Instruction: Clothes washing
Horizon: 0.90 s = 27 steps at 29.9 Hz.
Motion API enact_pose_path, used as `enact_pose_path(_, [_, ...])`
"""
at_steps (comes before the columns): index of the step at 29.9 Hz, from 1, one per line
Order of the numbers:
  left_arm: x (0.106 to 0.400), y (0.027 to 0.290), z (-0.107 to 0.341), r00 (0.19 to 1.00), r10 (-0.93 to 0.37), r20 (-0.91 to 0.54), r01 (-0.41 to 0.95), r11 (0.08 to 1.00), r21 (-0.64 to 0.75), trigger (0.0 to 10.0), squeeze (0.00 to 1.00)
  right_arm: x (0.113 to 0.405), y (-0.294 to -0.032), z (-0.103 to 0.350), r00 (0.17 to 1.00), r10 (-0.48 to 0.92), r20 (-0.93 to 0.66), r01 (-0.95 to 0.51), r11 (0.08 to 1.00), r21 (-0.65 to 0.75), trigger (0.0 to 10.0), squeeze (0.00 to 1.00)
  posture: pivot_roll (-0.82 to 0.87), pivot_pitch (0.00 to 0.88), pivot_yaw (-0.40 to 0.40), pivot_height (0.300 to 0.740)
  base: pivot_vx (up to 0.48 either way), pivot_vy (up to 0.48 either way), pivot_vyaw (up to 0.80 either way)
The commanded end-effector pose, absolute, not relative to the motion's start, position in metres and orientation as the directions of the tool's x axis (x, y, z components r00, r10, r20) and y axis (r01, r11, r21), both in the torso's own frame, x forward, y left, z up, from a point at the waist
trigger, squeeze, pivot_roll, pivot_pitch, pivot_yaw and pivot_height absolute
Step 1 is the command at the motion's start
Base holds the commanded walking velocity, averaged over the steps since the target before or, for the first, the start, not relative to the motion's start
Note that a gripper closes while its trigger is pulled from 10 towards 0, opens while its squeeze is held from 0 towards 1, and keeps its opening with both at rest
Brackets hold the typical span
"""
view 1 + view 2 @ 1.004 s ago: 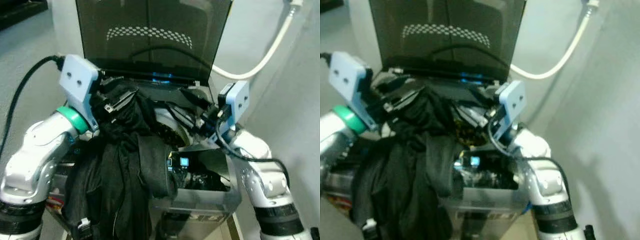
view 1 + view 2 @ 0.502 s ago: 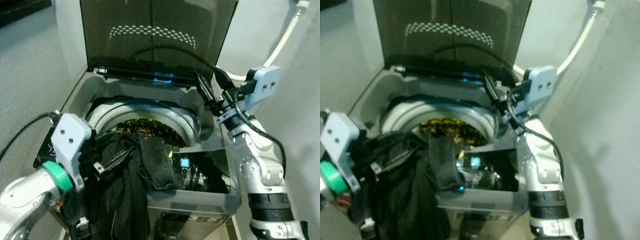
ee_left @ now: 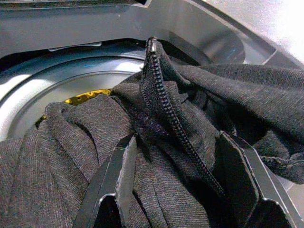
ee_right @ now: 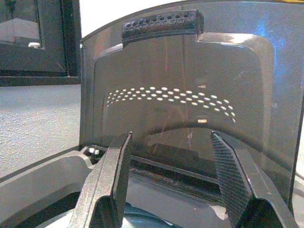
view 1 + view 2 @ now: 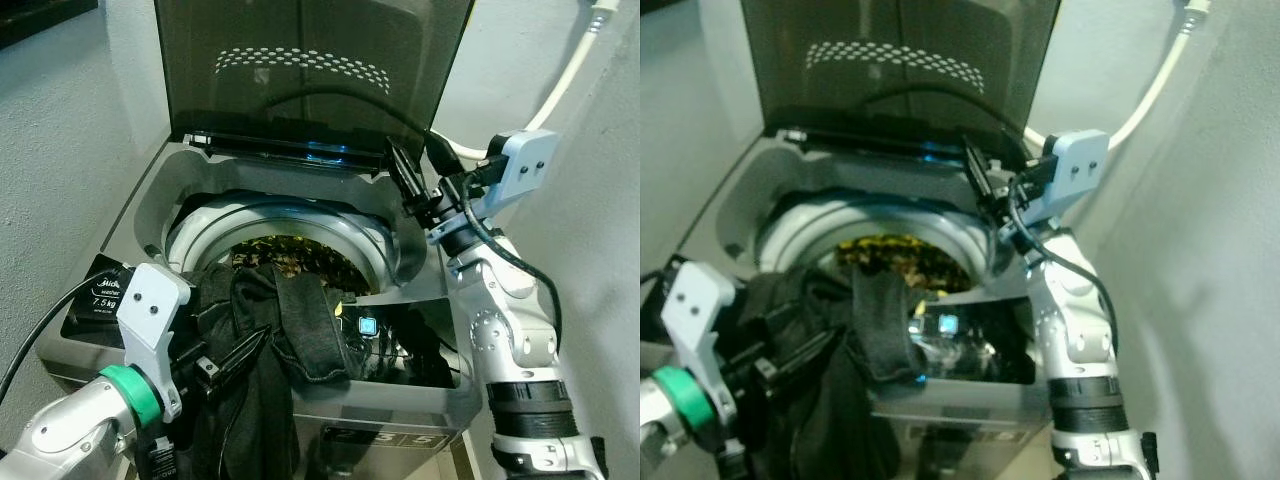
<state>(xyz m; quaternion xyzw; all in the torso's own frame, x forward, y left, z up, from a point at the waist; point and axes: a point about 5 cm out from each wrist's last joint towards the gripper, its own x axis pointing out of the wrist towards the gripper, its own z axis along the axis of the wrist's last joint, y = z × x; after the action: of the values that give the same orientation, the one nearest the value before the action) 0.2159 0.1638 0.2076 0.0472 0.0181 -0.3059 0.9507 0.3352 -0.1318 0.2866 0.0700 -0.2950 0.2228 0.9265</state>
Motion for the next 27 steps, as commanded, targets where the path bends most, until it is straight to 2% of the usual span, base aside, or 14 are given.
enact_pose_path(1, [0.22,0.169,0.194,0.841,-0.522,-0.143,0.536,0.839,0.093,10.0,0.0,0.337,-0.134,0.288,0.727,0.356,0.587,-0.438,0.899,-0.003,10.0,0.0,0.11,0.072,-0.038,0.74,0.0,0.0,0.0])
enact_pose_path(3, [0.22,0.17,0.194,0.846,-0.512,-0.148,0.528,0.844,0.096,10.0,0.0,0.337,-0.134,0.288,0.726,0.356,0.588,-0.438,0.899,-0.003,10.0,0.0,0.11,0.072,-0.038,0.74,0.0,0.0,0.0])
enact_pose_path(4, [0.222,0.171,0.194,0.852,-0.503,-0.146,0.518,0.85,0.1,4.9,0.0,0.337,-0.133,0.288,0.726,0.356,0.588,-0.438,0.899,-0.004,10.0,0.0,0.11,0.071,-0.038,0.74,0.0,0.0,0.0])
enact_pose_path(5, [0.223,0.171,0.194,0.856,-0.497,-0.144,0.512,0.853,0.102,4.9,0.0,0.337,-0.133,0.288,0.726,0.357,0.588,-0.438,0.899,-0.005,10.0,0.0,0.11,0.071,-0.038,0.74,0.0,0.0,0.0])
enact_pose_path(6, [0.225,0.172,0.194,0.86,-0.489,-0.142,0.505,0.857,0.106,2.3,0.0,0.337,-0.133,0.288,0.726,0.356,0.588,-0.437,0.899,-0.005,10.0,0.0,0.11,0.071,-0.038,0.74,0.0,0.0,0.0])
enact_pose_path(7, [0.226,0.172,0.193,0.864,-0.483,-0.141,0.498,0.86,0.112,0.2,0.0,0.337,-0.133,0.288,0.726,0.356,0.588,-0.437,0.9,-0.006,10.0,0.0,0.11,0.07,-0.037,0.74,0.0,0.0,0.0])
enact_pose_path(21, [0.233,0.168,0.193,0.871,-0.473,-0.129,0.489,0.858,0.156,0.0,0.0,0.337,-0.134,0.288,0.727,0.352,0.59,-0.429,0.903,-0.011,10.0,0.0,0.1,0.066,-0.031,0.74,0.0,0.0,0.0])
enact_pose_path(26, [0.25,0.163,0.198,0.896,-0.44,-0.057,0.44,0.863,0.248,0.0,0.0,0.336,-0.134,0.289,0.723,0.353,0.594,-0.427,0.904,-0.018,10.0,0.0,0.09,0.06,-0.031,0.74,0.0,0.0,0.0])
enact_pose_path(27, [0.257,0.16,0.203,0.902,-0.431,-0.015,0.42,0.87,0.259,3.1,0.0,0.337,-0.134,0.29,0.721,0.353,0.596,-0.427,0.904,-0.018,10.0,0.0,0.09,0.056,-0.033,0.74,0.0,0.0,0.0])
